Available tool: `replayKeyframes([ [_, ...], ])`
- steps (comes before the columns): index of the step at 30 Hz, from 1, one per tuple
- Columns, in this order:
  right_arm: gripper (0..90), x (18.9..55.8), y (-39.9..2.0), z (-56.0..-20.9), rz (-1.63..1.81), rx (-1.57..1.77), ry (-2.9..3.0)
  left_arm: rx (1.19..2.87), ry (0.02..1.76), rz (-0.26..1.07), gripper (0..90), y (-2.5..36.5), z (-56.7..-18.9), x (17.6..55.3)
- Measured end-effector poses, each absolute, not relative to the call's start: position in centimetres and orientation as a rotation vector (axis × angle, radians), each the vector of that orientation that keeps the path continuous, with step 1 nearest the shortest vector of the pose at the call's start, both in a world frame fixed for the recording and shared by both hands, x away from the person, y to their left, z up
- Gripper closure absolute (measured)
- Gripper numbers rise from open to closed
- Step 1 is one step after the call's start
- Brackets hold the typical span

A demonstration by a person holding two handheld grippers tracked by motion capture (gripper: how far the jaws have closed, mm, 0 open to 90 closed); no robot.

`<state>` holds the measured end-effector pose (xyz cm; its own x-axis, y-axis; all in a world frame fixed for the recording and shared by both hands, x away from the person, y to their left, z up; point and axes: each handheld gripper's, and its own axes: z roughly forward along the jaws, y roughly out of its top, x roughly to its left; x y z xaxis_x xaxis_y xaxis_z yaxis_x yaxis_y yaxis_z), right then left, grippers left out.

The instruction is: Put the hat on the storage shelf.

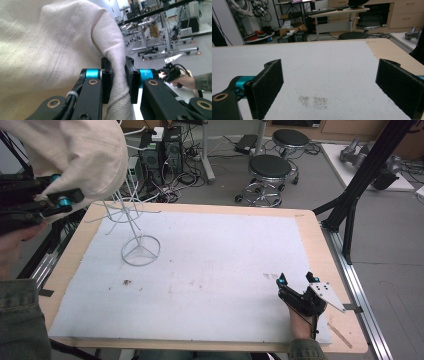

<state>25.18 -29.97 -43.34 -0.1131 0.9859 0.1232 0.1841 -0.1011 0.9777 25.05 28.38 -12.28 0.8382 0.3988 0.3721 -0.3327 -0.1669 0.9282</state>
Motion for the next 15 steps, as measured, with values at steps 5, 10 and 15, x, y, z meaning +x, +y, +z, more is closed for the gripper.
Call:
replayKeyframes([
  [5, 6.5, 25.2, -30.0, -43.3, 1.296, 1.362, 1.377, 1.616, 0.072, 0.555, 79.1, 28.3, -15.4, 26.2],
  [10, 6.6, 25.2, -29.9, -43.4, 1.298, 1.368, 1.379, 1.66, 0.135, 0.49, 78.9, 28.2, -18.4, 27.7],
  [15, 6.6, 25.2, -29.9, -43.4, 1.304, 1.365, 1.378, 1.655, 0.156, 0.456, 79.1, 28.3, -20.1, 28.5],
])
